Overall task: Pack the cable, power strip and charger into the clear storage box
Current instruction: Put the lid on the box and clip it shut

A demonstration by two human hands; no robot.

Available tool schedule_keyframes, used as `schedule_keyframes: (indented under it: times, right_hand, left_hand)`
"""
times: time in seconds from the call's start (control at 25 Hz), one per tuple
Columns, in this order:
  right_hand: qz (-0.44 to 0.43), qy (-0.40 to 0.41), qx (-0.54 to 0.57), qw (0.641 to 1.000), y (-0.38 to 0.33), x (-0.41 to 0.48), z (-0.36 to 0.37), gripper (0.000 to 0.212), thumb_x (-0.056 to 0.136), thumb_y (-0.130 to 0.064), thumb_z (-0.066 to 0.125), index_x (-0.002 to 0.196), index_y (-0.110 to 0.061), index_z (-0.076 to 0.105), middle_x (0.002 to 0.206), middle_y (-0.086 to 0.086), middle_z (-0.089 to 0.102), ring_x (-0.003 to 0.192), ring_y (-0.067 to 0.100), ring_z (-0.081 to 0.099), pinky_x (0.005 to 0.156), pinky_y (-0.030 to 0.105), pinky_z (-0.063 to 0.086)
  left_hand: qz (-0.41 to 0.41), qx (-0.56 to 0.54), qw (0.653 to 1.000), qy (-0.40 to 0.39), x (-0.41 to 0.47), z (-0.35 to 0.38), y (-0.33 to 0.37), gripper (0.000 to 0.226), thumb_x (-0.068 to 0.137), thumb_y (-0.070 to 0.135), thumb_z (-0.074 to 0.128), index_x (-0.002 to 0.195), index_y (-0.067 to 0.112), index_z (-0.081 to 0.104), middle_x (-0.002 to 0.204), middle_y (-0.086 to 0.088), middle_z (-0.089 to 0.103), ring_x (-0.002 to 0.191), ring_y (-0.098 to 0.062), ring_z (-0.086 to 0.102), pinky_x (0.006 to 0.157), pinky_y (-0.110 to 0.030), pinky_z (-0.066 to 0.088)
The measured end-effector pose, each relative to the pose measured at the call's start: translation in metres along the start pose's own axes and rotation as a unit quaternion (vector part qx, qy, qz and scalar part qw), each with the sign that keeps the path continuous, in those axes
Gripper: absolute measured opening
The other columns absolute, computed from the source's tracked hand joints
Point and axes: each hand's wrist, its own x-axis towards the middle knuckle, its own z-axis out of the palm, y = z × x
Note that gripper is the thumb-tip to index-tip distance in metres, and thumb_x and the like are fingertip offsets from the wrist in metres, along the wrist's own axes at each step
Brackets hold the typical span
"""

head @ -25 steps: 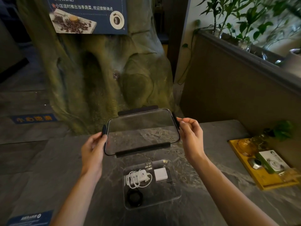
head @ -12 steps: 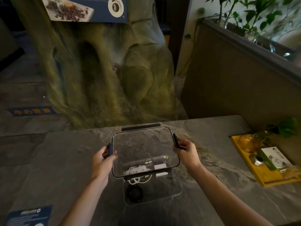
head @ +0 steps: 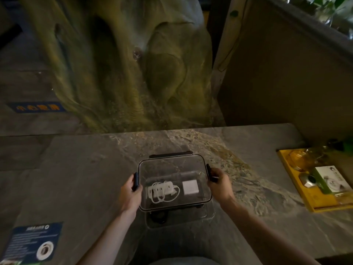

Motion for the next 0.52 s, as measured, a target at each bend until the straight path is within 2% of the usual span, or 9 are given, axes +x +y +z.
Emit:
schedule_keyframes:
  times: [0.12,0.2,0.36,0.52]
  right_hand:
    - [0.011,-0.007,-0.035,0.999,0.013,0.000,0.004,0.039,0.082,0.000,0.058,0.117,-0.016,0.064,0.105,0.003,0.072,0.099,0.023,0.068,0.085,0.041,0.057]
    - [0.020,-0.005,-0.051,0.998,0.021,-0.002,0.005,0.040,0.085,0.002,0.057,0.122,-0.012,0.062,0.104,0.005,0.069,0.097,0.022,0.066,0.082,0.035,0.055]
    - [0.024,0.010,-0.086,0.996,0.031,-0.005,0.004,0.030,0.087,0.000,0.059,0.115,-0.008,0.065,0.096,0.005,0.069,0.086,0.020,0.064,0.078,0.033,0.053]
    - [0.011,0.016,-0.129,0.991,0.038,-0.003,0.004,0.026,0.084,-0.001,0.060,0.107,-0.009,0.068,0.098,0.011,0.073,0.090,0.028,0.069,0.070,0.029,0.048]
  left_hand:
    - [-0.001,0.020,1.000,-0.006,-0.002,0.007,-0.013,0.051,0.092,-0.004,0.052,0.141,0.005,0.041,0.135,-0.005,0.049,0.124,-0.020,0.048,0.099,-0.033,0.038]
    - [0.002,0.032,0.999,-0.011,-0.003,0.010,-0.022,0.051,0.092,-0.003,0.052,0.141,0.006,0.041,0.138,-0.009,0.050,0.127,-0.023,0.049,0.100,-0.033,0.038]
    - [-0.039,0.044,0.998,-0.023,-0.004,0.016,-0.042,0.055,0.093,0.003,0.056,0.144,0.008,0.037,0.143,-0.012,0.046,0.134,-0.026,0.042,0.108,-0.040,0.035]
    - [-0.006,0.095,0.995,-0.006,-0.003,0.021,-0.054,0.050,0.091,-0.001,0.056,0.139,0.006,0.045,0.137,-0.014,0.054,0.128,-0.026,0.050,0.107,-0.037,0.038]
